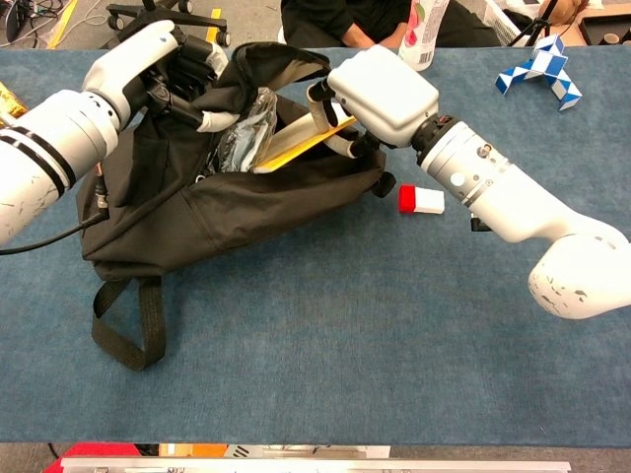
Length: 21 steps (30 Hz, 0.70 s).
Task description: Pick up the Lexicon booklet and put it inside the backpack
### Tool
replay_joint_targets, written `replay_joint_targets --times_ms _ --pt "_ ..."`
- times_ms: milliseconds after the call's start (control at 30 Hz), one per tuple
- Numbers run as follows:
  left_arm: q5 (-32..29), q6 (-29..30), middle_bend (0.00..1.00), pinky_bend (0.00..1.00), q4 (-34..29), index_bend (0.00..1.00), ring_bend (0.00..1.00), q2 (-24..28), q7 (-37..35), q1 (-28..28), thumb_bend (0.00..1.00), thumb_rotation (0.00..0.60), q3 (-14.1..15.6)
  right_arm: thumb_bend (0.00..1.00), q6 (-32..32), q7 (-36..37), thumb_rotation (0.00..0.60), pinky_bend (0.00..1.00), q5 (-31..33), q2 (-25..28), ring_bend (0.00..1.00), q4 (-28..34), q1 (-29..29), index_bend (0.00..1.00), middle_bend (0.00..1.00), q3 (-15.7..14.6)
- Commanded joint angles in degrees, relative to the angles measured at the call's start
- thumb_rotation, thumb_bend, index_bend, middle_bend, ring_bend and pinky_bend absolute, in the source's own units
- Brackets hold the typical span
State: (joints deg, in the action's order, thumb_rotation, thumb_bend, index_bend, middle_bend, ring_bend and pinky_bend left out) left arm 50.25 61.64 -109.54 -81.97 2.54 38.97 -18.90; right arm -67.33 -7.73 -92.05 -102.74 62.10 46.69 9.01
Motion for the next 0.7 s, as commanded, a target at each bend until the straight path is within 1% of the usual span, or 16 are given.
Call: replay_joint_targets --times_ms 33,233,467,700 --pt "-0.1 0.1 0.72 0.96 -0.1 0.62 0.75 0.1 0.2 0.0 0.34 0.600 0.1 0.69 -0.4 0.6 0.600 0.77 -0.2 -0.2 0.59 -0.7 0.0 0.73 0.64 -0.3" --pt "-0.4 0.2 0.72 0.96 -0.4 0.62 0.75 0.4 0.4 0.2 0.34 0.600 0.2 0.68 -1.6 2.6 0.600 0.77 -0.8 -0.9 0.59 -1.9 0.2 0.73 0.64 -0.5" --pt "-0.4 0.7 0.72 0.96 -1.3 0.62 0.75 0.7 1.0 0.2 0.34 0.600 0.4 0.68 -3.2 5.7 0.600 0.77 -2.3 -3.9 0.59 -5.6 1.3 0.73 0.64 -0.9" --pt "-0.9 0.7 0.72 0.94 -2.0 0.62 0.75 1.1 1.0 0.2 0.34 0.600 0.5 0.68 -4.9 9.4 0.600 0.77 -2.9 -7.4 0.59 -9.5 2.5 0.73 0.64 -0.6"
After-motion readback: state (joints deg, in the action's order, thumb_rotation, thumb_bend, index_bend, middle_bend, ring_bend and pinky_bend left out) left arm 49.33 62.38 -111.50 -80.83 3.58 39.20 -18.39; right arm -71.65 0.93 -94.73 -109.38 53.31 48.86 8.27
